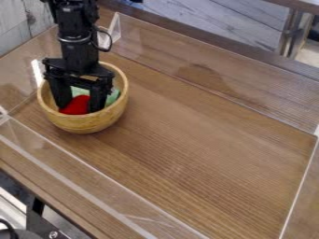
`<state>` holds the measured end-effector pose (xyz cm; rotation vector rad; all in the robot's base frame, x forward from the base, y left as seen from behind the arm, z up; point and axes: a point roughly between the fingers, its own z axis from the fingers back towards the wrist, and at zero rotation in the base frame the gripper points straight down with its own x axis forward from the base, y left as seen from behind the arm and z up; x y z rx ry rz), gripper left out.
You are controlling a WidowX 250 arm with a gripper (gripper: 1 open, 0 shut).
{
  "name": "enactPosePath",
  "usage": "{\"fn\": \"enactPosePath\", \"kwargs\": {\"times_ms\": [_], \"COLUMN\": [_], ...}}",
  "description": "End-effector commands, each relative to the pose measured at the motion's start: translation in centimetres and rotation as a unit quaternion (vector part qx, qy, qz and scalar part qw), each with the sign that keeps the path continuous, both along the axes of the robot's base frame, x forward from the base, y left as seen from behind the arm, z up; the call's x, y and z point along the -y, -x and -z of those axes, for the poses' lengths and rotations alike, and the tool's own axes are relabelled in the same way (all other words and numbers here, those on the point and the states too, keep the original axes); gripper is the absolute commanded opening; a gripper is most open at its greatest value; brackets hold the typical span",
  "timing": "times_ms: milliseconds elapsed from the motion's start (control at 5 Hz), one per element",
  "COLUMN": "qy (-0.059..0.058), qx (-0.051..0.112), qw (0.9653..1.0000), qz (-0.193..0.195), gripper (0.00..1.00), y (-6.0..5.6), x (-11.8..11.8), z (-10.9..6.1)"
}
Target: Move the red fruit to the right
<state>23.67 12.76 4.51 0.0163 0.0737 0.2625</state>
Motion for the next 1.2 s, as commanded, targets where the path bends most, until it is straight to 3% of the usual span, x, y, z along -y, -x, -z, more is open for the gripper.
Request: {"fn": "enactPosePath", "kwargs": {"times_ms": [0,600,800,1000], "qy": [-0.002,0.014,0.016,0.019], "qx": [0.020,0.021,0.018,0.025], "qw": [0.9997,0.9978,0.9985,0.9990], "qz": [0.010,0.061,0.049,0.034], "gripper": [1.00,1.00,1.00,0.00], "y": [-1.3,0.9,0.6,0.9], "x": [-1.2,0.0,0.4,0.9], "z": [-1.1,0.1,-0.3,-1.3]}}
